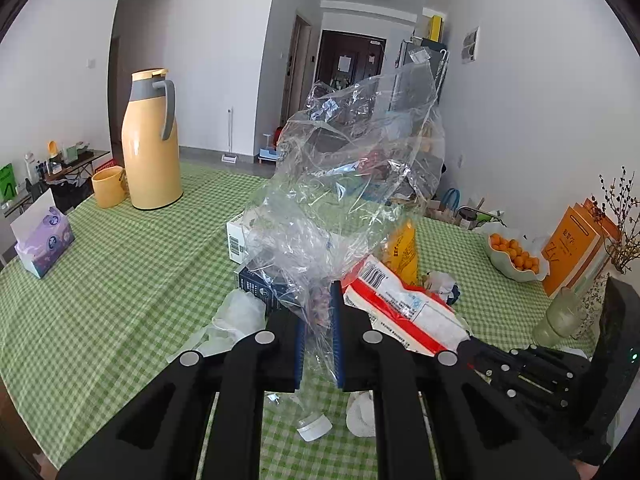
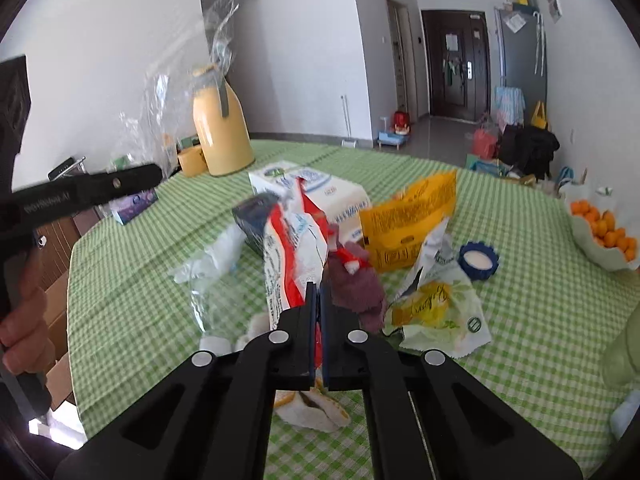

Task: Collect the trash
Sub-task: 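Grasp the clear plastic bag with the left tool while the right tool grasps the red-white snack bag, then carry the plastic bag and snack bag to the cardboard box and open both tools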

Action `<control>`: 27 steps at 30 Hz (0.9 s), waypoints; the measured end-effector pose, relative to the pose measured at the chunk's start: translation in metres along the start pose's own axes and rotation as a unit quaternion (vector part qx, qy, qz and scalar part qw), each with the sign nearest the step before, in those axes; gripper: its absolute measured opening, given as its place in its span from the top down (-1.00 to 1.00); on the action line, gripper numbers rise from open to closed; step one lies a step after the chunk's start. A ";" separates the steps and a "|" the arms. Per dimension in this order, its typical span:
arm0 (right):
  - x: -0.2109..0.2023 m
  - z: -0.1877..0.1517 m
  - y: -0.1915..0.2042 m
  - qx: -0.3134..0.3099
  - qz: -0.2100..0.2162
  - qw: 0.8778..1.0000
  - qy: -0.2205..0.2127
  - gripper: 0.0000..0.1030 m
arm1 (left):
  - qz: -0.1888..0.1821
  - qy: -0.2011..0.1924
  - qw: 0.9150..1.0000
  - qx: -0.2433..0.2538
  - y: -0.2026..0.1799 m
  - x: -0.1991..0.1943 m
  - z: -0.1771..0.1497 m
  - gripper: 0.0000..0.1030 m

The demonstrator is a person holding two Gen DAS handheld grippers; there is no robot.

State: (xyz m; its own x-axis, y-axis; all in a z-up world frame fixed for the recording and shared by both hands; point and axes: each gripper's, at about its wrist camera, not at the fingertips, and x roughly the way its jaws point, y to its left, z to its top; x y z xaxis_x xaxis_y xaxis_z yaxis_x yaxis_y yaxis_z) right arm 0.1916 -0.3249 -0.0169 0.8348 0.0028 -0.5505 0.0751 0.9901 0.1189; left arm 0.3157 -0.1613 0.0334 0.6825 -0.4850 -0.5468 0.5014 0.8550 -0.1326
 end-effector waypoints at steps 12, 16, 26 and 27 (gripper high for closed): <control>-0.024 0.027 0.051 -0.045 0.005 0.998 -0.033 0.98 | 0.024 -0.026 0.999 -0.035 0.043 -0.046 -0.006 0.83; -0.017 0.034 0.086 -0.069 0.026 0.997 -0.032 0.98 | 0.043 -0.034 0.997 -0.051 0.073 -0.063 -0.011 0.83; 0.022 0.048 0.192 -0.133 0.097 0.986 -0.021 0.98 | 0.113 -0.041 0.987 -0.110 0.181 -0.111 -0.034 0.83; 0.026 0.049 0.202 -0.138 0.105 0.985 -0.020 0.98 | 0.122 -0.043 0.985 -0.116 0.193 -0.117 -0.037 0.83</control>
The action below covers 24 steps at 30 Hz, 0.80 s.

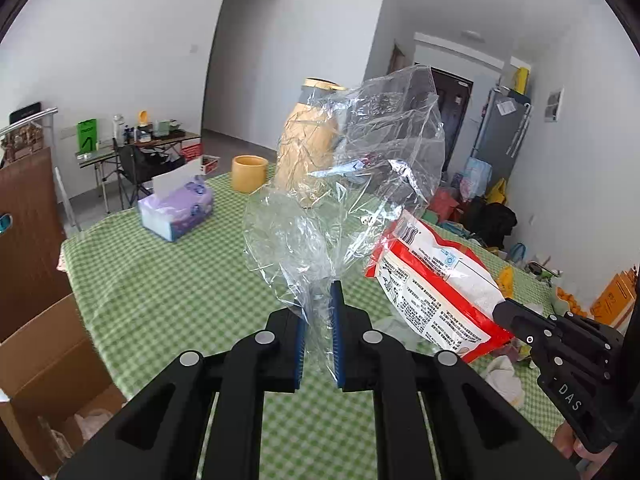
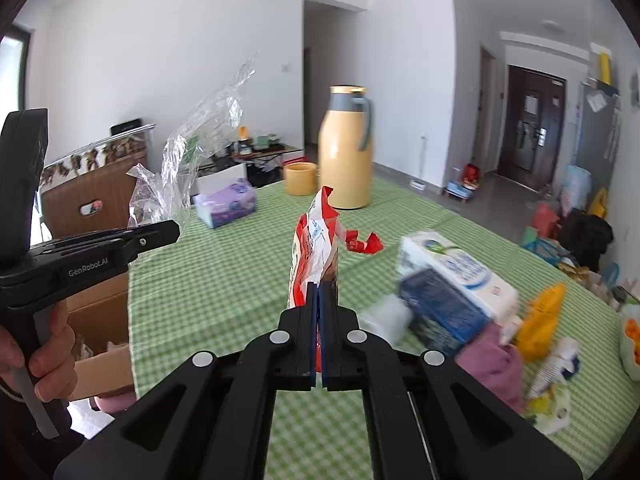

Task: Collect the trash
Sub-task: 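Carry the plastic bag and snack bag to the cardboard box and open both tools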

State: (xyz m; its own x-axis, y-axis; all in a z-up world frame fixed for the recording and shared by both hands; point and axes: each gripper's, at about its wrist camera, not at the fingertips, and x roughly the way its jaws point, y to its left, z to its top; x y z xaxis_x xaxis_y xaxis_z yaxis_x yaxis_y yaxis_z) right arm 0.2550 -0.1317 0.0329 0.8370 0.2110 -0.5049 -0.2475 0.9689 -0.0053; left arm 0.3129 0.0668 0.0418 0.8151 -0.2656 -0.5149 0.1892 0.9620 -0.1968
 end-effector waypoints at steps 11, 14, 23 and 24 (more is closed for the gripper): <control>0.085 0.021 0.153 -0.091 0.122 0.987 0.044 0.98 | 0.118 -0.032 0.988 -0.097 0.170 -0.053 -0.005 0.83; 0.100 0.025 0.190 -0.106 0.155 0.981 0.053 0.98 | 0.149 -0.033 0.980 -0.125 0.213 -0.068 -0.011 0.83; 0.146 0.009 0.304 -0.176 0.241 0.949 0.103 0.98 | 0.236 -0.002 0.955 -0.183 0.326 -0.103 -0.064 0.83; 0.152 0.005 0.316 -0.185 0.250 0.943 0.115 0.98 | 0.240 0.006 0.952 -0.191 0.338 -0.103 -0.071 0.83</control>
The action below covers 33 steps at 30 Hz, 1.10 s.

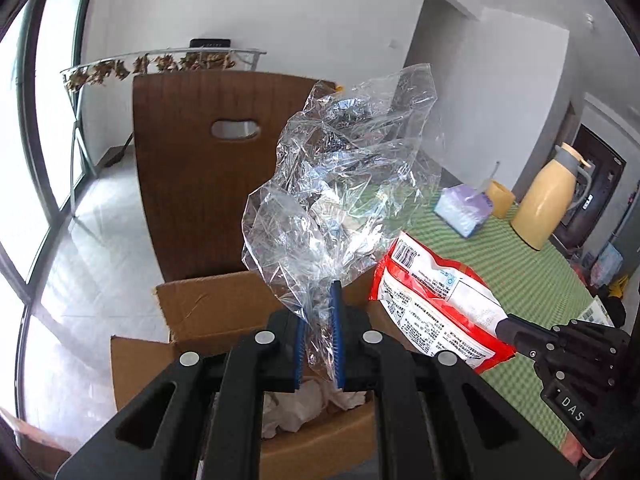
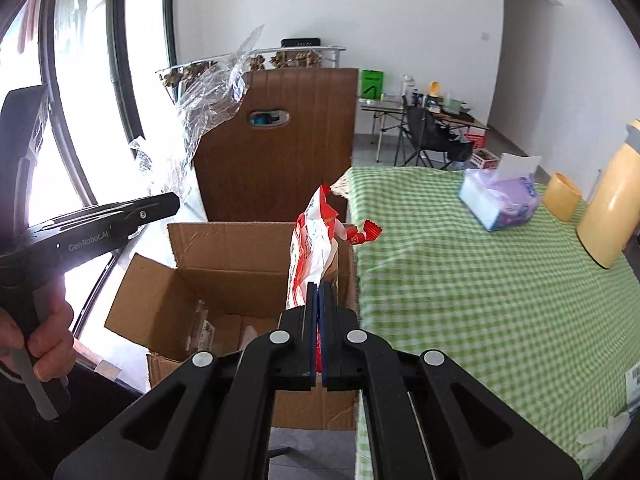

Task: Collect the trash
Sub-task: 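Carry the plastic bag and snack bag to the cardboard box and open both tools, then move both tools back over the trash on the table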

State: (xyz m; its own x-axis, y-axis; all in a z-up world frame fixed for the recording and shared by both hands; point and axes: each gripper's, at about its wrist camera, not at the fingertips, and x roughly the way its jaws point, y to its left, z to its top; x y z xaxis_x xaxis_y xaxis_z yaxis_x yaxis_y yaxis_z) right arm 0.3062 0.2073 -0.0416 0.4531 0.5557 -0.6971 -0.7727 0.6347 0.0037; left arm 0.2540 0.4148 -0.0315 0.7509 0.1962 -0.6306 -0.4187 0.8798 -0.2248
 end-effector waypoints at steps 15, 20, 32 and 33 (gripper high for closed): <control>0.136 -0.020 0.031 -0.021 0.017 0.990 0.141 0.94 | 0.017 0.172 0.984 -0.034 0.053 0.099 -0.101 0.82; 0.149 -0.020 0.025 -0.020 -0.009 0.991 0.129 -0.04 | 0.029 0.232 0.972 -0.027 0.048 0.140 -0.120 0.30; 0.126 -0.007 0.005 -0.003 -0.022 0.995 0.094 -0.24 | 0.071 0.205 0.974 -0.064 0.064 0.125 -0.111 -0.62; 0.123 -0.007 0.005 -0.001 -0.019 0.996 0.091 -0.24 | 0.069 0.197 0.976 -0.066 0.063 0.120 -0.109 -0.62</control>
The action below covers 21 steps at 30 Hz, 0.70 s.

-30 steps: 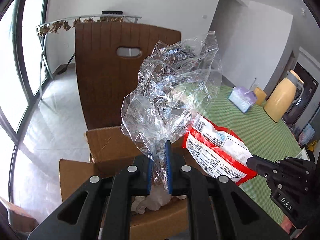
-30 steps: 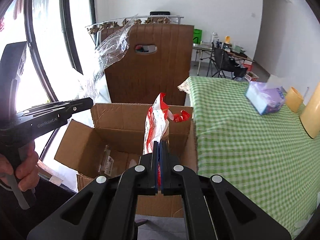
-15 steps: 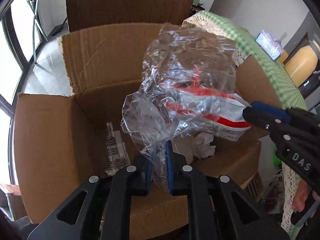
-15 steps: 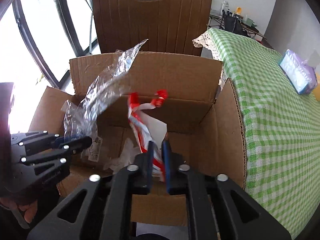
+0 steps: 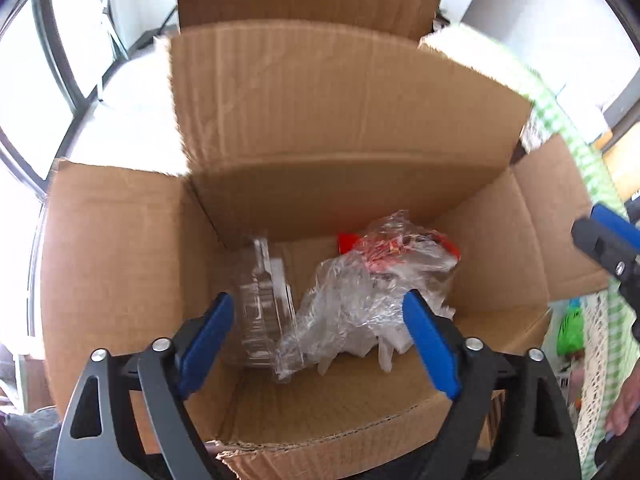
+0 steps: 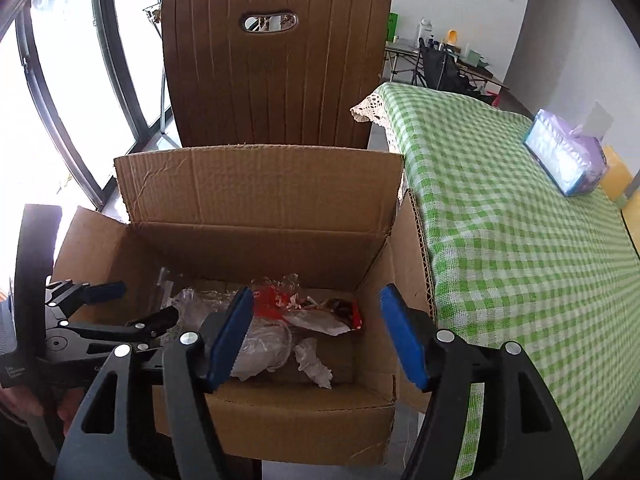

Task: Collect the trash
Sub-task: 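Move both tools back over the trash on the table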

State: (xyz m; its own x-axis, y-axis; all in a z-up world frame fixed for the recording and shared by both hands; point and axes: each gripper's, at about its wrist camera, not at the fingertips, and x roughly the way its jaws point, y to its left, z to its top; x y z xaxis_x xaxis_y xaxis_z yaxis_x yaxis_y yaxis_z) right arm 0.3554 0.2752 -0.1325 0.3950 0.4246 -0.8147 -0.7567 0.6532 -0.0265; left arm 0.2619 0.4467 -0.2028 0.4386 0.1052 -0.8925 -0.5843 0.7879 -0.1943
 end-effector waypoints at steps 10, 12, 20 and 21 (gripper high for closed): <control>-0.052 -0.018 -0.008 0.029 -0.007 0.998 -0.049 -0.33 | 0.025 -0.084 0.996 0.011 -0.005 -0.058 -0.006 -0.73; -0.072 -0.024 -0.015 0.043 -0.012 0.996 -0.073 -0.33 | 0.030 -0.106 0.994 0.024 -0.011 -0.075 -0.011 -0.73; -0.166 -0.084 -0.068 0.110 -0.082 0.976 -0.167 -0.39 | 0.022 -0.187 0.978 0.092 -0.067 -0.136 -0.029 -0.84; -0.180 -0.100 -0.080 0.121 -0.099 0.972 -0.174 -0.39 | 0.015 -0.194 0.976 0.101 -0.078 -0.137 -0.033 -0.84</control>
State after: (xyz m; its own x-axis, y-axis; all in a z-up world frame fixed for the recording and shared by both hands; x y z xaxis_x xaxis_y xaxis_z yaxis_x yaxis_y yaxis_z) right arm 0.2927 0.0843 -0.0413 0.7052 0.4335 -0.5611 -0.5188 0.8548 0.0083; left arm 0.2245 0.3511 -0.0791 0.6721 0.3215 -0.6670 -0.4720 0.8801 -0.0513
